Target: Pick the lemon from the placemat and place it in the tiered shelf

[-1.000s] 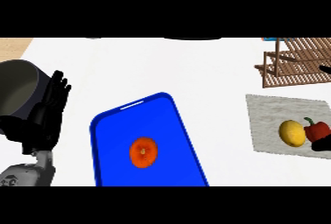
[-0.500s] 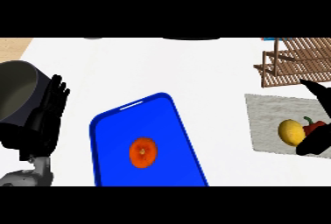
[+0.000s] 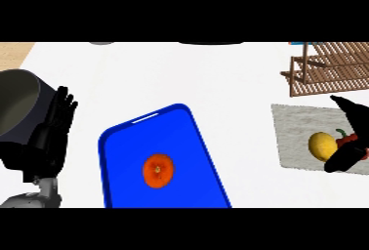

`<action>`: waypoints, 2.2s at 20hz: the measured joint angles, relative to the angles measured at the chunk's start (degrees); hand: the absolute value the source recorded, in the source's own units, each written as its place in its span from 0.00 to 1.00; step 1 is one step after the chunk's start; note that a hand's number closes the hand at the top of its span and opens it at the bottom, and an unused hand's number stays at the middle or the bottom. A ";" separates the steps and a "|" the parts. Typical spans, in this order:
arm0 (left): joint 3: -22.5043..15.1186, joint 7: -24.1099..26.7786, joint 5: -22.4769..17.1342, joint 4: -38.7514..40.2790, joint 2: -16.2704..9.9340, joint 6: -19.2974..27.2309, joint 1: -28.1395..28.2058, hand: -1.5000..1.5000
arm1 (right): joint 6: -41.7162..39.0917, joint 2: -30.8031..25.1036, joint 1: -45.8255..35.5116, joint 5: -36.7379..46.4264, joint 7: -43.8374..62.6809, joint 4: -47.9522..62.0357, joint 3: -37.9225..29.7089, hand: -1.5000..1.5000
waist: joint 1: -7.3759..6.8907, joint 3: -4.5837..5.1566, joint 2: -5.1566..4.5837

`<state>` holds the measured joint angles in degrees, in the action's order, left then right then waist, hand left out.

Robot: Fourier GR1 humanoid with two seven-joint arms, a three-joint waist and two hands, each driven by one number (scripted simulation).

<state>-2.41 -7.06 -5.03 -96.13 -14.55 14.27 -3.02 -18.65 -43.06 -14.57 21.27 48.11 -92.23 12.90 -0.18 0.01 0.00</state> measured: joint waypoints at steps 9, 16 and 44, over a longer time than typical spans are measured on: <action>2.69 -0.34 0.67 0.64 1.09 -2.29 -0.49 0.50 | -1.28 3.91 4.00 6.68 -7.78 3.80 -4.70 0.00 | 0.13 -0.01 0.00; 3.19 -1.34 2.33 -0.50 2.53 -3.03 -0.11 0.50 | 0.58 7.73 5.43 12.08 -14.77 7.89 -7.37 0.00 | 0.13 -0.02 0.01; 5.59 -1.31 5.12 -0.13 5.79 -5.38 -1.13 0.50 | 6.70 9.56 3.51 26.01 -44.70 23.28 -9.19 1.00 | 0.19 0.14 0.12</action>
<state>3.18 -8.37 0.10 -96.27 -8.77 8.89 -4.15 -11.95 -33.51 -11.06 47.28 3.41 -68.96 3.71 0.01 0.15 0.12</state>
